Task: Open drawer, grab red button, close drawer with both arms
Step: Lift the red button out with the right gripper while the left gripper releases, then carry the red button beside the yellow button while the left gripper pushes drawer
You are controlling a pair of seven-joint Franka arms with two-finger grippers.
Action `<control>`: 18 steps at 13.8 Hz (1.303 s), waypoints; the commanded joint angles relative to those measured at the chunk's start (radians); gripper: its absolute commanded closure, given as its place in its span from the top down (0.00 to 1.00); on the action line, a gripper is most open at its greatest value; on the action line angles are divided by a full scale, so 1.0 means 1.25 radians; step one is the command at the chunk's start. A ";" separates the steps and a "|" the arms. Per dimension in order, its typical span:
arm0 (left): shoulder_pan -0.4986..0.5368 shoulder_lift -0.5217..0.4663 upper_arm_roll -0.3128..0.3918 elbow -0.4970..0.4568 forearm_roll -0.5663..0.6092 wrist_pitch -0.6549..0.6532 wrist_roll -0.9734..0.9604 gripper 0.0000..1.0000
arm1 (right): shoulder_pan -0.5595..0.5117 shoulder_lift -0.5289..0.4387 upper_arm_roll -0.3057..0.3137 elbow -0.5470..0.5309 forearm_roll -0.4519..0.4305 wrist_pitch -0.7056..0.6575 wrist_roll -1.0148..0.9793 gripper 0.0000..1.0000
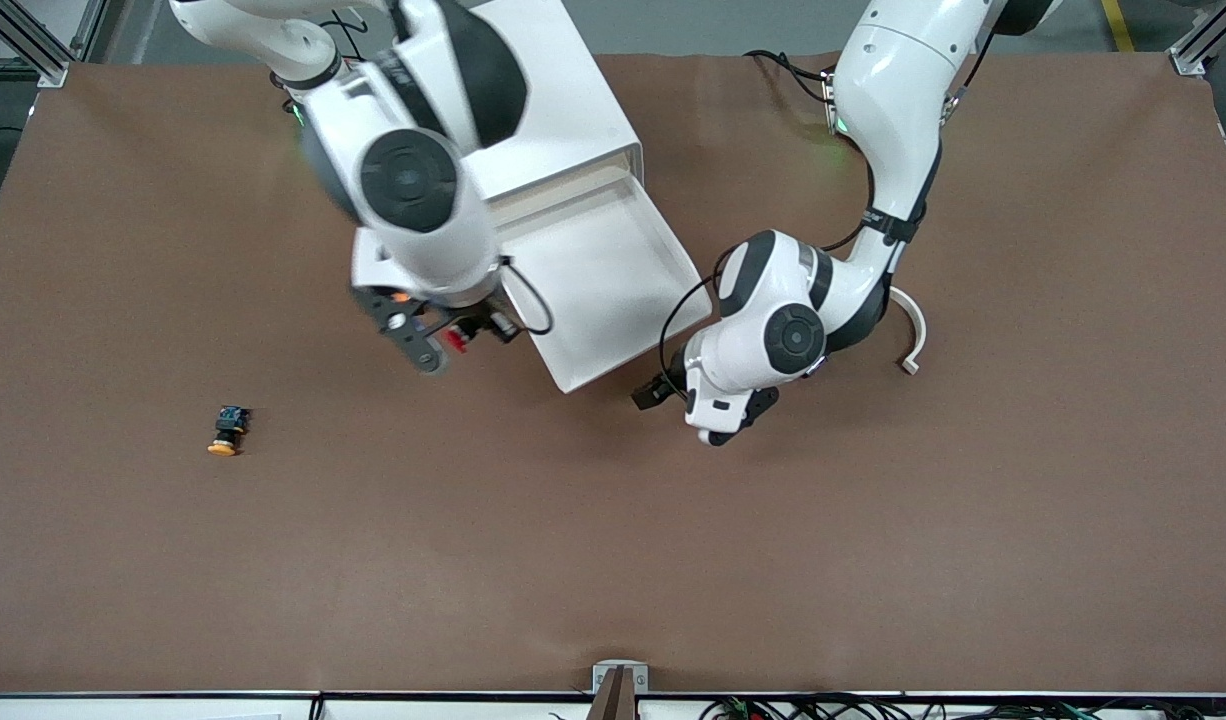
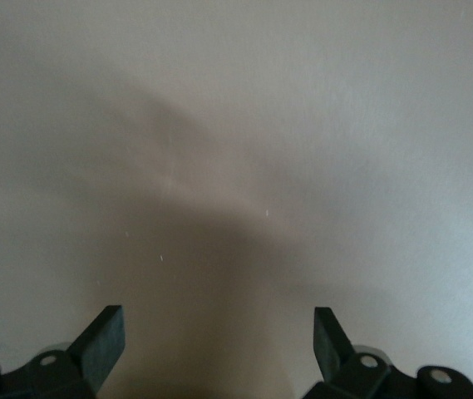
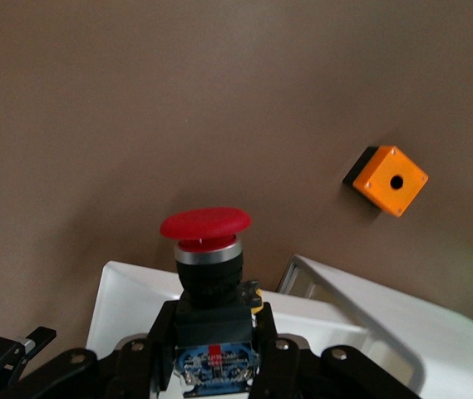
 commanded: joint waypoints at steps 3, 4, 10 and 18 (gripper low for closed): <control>-0.069 -0.010 0.004 -0.006 0.094 0.006 -0.030 1.00 | -0.170 -0.008 0.010 -0.020 -0.001 -0.002 -0.388 0.27; -0.086 -0.008 0.001 -0.006 0.120 0.006 -0.033 1.00 | -0.209 -0.004 0.010 -0.024 -0.002 0.002 -0.473 0.27; -0.141 -0.007 -0.005 -0.003 0.115 0.007 -0.066 1.00 | -0.342 -0.003 0.010 -0.234 -0.050 0.247 -0.819 0.28; -0.221 -0.013 -0.008 -0.005 0.114 0.003 -0.169 1.00 | -0.396 -0.002 0.009 -0.492 -0.081 0.543 -0.912 0.28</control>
